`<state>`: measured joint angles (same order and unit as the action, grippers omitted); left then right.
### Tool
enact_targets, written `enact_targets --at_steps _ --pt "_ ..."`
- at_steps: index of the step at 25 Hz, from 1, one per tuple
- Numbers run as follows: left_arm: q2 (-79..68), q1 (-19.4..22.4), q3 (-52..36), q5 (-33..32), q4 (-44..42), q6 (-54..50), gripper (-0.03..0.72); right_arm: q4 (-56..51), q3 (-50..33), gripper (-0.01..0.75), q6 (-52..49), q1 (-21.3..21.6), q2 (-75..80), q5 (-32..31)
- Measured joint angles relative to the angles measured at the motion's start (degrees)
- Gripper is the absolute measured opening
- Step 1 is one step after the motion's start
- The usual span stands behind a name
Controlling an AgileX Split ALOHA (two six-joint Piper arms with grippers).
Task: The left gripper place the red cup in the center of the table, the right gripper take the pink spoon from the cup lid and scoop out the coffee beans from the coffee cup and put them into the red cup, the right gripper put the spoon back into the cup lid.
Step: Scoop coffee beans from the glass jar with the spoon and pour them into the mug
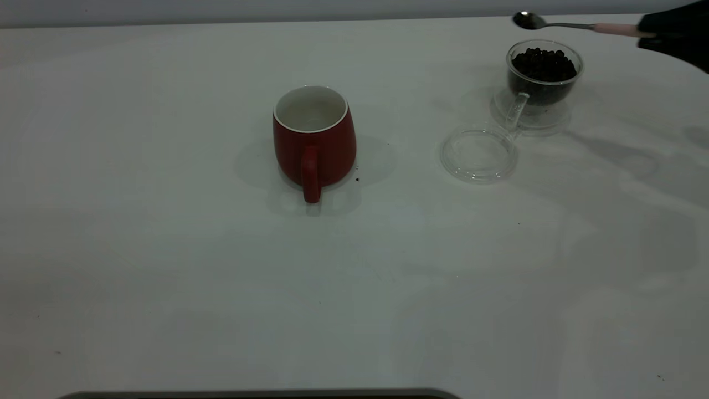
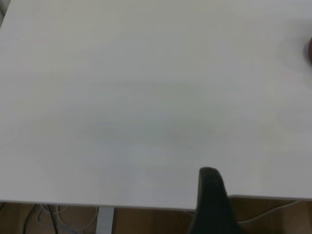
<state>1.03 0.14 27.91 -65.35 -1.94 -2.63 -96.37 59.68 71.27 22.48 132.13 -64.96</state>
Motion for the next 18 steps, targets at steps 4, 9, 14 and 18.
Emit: enact_targets --at_steps 4,9,14,18 --pt "0.00 0.00 0.00 0.00 0.00 0.00 0.569 -0.90 0.00 0.106 0.00 -4.00 0.00 0.00" --pt "0.00 0.00 0.00 0.00 0.00 0.00 0.569 -1.82 0.00 0.106 0.00 -10.22 0.00 0.00" --pt "0.00 0.00 0.00 0.00 0.00 0.00 0.569 -3.76 0.00 0.106 -0.14 -16.36 0.00 -0.05" --pt "0.00 0.00 0.00 0.00 0.00 0.00 0.569 -4.91 0.00 0.106 -0.14 -20.34 0.00 -0.05"
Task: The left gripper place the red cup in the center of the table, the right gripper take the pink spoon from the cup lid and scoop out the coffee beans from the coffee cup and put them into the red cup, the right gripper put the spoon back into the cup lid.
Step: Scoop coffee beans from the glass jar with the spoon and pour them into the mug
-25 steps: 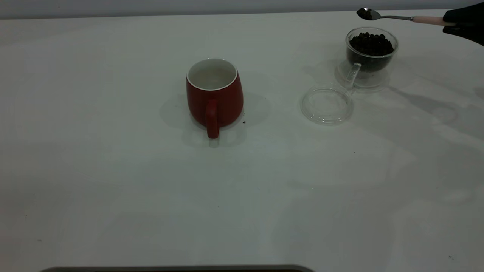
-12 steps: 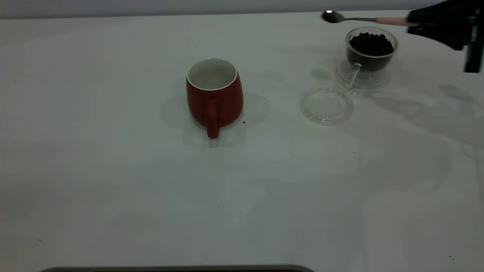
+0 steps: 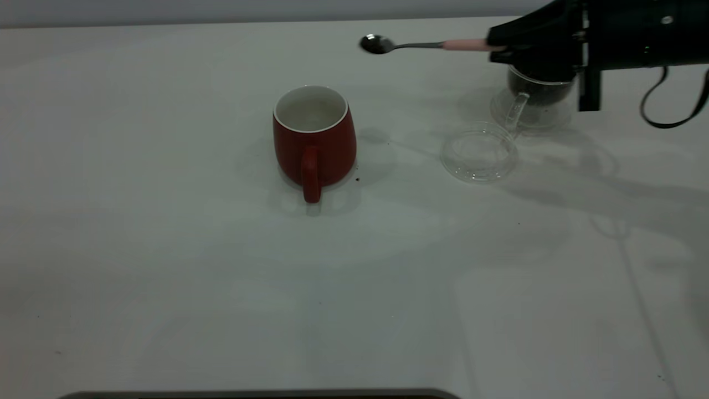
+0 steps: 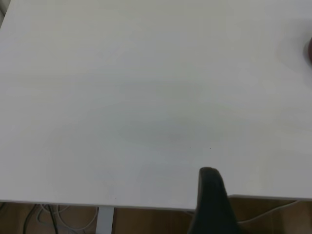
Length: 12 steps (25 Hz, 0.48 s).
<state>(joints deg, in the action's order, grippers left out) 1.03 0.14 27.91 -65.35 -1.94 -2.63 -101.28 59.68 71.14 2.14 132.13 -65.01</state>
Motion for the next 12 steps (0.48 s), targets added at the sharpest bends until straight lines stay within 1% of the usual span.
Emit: enact_targets --at_steps 5,12 --pt "0.00 0.00 0.00 0.00 0.00 0.00 0.569 -0.76 0.00 0.106 0.44 -3.39 0.00 0.00" --pt "0.00 0.00 0.00 0.00 0.00 0.00 0.569 -0.94 0.00 0.106 0.59 -5.82 0.00 0.00"
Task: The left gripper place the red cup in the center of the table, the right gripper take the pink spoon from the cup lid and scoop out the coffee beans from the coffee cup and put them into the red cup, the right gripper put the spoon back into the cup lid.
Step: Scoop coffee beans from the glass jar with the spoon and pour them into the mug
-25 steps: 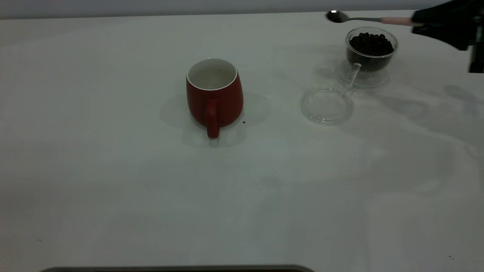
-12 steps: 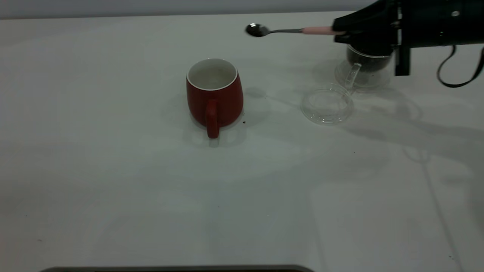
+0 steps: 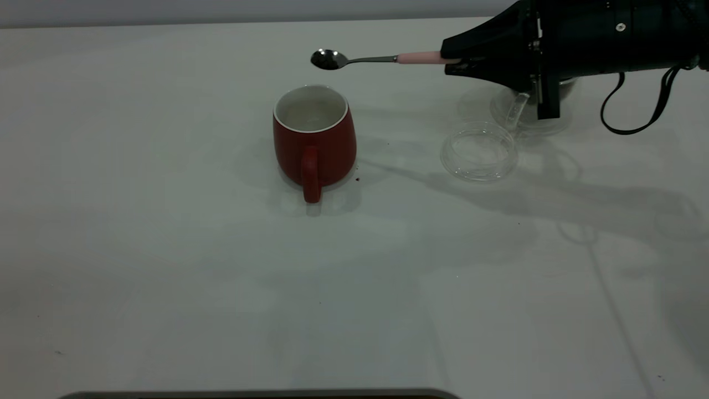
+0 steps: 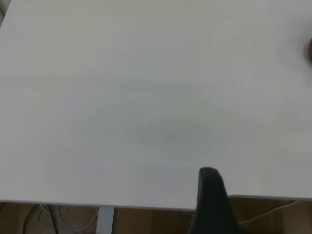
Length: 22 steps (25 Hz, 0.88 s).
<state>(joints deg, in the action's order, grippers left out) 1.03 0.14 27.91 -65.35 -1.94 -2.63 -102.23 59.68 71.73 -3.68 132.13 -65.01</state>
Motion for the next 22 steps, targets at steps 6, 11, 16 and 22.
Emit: enact_targets --at_steps 6,11,16,22 --pt "0.00 0.00 0.00 0.00 0.00 0.09 0.569 0.00 0.00 0.106 0.68 -2.21 0.00 1.92" --pt "0.00 0.00 0.00 0.00 0.00 0.09 0.569 0.00 0.50 0.106 1.96 -3.15 0.00 6.69" --pt "0.00 0.00 0.00 0.00 -0.02 0.09 0.569 -0.13 1.28 0.106 6.33 -3.19 0.07 8.95" --pt "0.00 0.00 0.00 0.00 -0.02 0.09 0.569 -0.14 1.28 0.106 20.56 -3.19 0.09 9.08"
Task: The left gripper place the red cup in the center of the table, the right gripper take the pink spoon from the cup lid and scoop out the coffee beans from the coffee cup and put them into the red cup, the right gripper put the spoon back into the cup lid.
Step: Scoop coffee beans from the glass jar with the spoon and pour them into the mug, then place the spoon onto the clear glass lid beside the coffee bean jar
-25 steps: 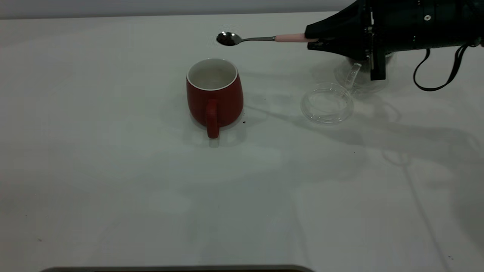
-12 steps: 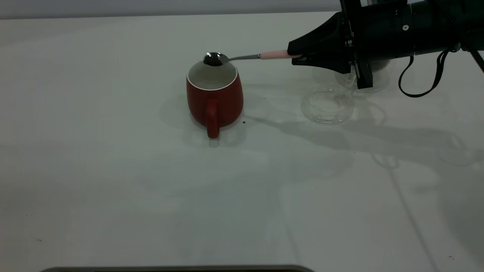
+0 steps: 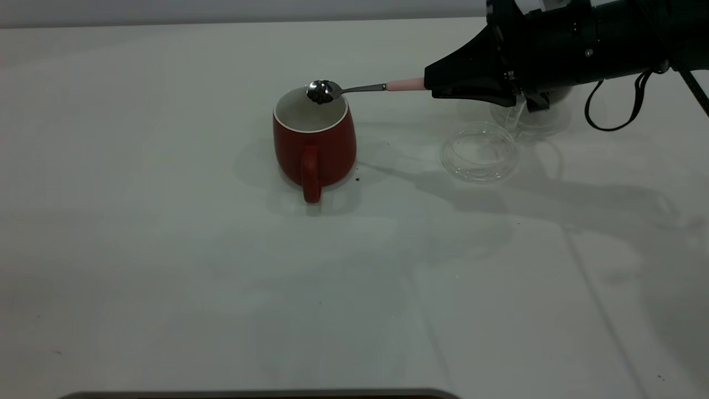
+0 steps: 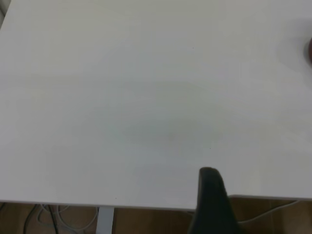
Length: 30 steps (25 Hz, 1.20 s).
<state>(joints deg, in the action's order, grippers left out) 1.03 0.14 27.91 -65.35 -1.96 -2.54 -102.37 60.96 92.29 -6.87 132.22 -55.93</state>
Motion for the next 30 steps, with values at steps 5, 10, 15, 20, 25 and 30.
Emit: enact_targets --at_steps 5,10,15,20,25,30 --pt "0.00 0.00 0.00 0.00 0.00 0.00 0.569 -0.05 0.00 0.106 13.31 0.00 0.00 1.54" --pt "0.00 0.00 0.00 0.00 0.00 0.00 0.569 0.01 -0.07 0.106 12.67 0.18 -0.30 1.95" --pt "0.00 0.00 0.00 0.00 0.00 -0.05 0.569 0.01 -5.11 0.106 0.19 3.68 -7.43 0.65" --pt "0.00 0.00 0.00 0.00 0.00 -0.11 0.569 -0.06 -16.72 0.106 -10.29 12.24 -18.14 0.16" --pt "0.00 0.00 0.00 0.00 0.00 -0.11 0.569 0.69 -26.91 0.106 -11.84 22.62 -22.53 -0.23" --pt "0.00 0.00 0.00 0.00 0.00 -0.11 0.569 2.95 -28.04 0.106 -12.01 26.13 -16.38 -0.60"
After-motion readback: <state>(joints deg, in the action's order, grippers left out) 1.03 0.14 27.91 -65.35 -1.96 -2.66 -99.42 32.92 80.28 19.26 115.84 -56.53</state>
